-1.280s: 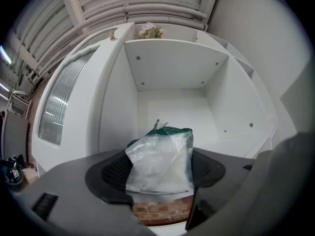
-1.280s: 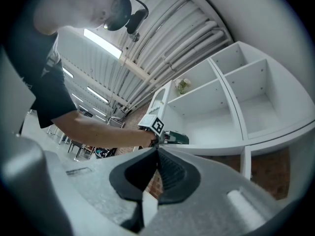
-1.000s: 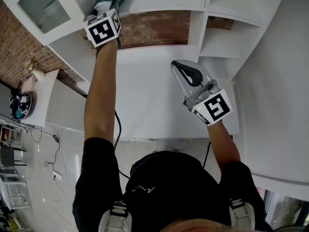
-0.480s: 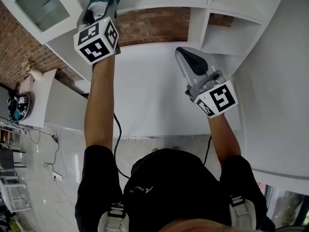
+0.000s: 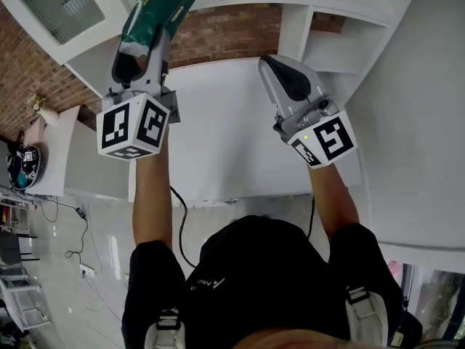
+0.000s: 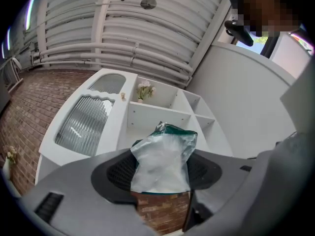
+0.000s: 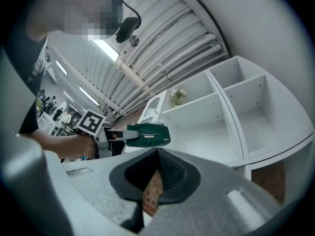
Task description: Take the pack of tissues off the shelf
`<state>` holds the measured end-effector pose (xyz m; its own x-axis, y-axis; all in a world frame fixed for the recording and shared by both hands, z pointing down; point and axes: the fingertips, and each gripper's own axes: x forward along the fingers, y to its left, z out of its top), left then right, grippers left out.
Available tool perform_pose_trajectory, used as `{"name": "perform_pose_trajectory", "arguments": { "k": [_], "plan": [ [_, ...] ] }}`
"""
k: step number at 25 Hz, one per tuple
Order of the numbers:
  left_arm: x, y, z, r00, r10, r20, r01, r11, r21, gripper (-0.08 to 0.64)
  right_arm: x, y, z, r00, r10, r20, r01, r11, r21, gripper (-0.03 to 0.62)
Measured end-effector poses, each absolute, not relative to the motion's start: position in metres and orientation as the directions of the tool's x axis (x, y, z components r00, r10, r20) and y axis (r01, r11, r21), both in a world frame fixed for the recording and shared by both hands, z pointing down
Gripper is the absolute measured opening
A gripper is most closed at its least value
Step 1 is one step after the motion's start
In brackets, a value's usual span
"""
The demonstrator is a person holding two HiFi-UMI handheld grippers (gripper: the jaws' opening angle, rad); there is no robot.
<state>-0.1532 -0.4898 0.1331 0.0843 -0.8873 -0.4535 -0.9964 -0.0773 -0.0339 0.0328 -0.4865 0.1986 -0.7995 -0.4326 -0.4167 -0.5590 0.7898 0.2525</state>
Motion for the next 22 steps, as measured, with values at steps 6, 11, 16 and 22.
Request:
{"name": "perform_pose_trajectory", "arguments": {
  "k": [6, 11, 16, 22],
  "plan": [
    [-0.134, -0.445, 0.163, 0.114, -0.875, -0.470, -0.993, -0.105, -0.044, 0.268, 0.035, -0.464, 0.212, -0.786, -0.439, -0.436, -0.576, 0.776, 0.258, 0.002],
    [-0.123, -0.432, 0.178, 0.127, -0.874, -0.469, -0.992, -0.122, -0.041, 0.268, 0.044, -0.461, 0.225, -0.780, -0.455, -0.429, -0.582, 0.780, 0.231, 0.002],
    [-0.125, -0.435, 0.182, 0.128, -0.876, -0.465, -0.990, -0.138, -0.013, 0.268, 0.041, -0.466, 0.229, -0.784, -0.466, -0.410, -0.582, 0.781, 0.226, 0.000],
    [-0.124, -0.435, 0.182, 0.137, -0.875, -0.465, -0.989, -0.145, -0.020, 0.268, 0.037, -0.464, 0.229, -0.787, -0.466, -0.404, -0.582, 0.779, 0.235, 0.000]
  ]
}}
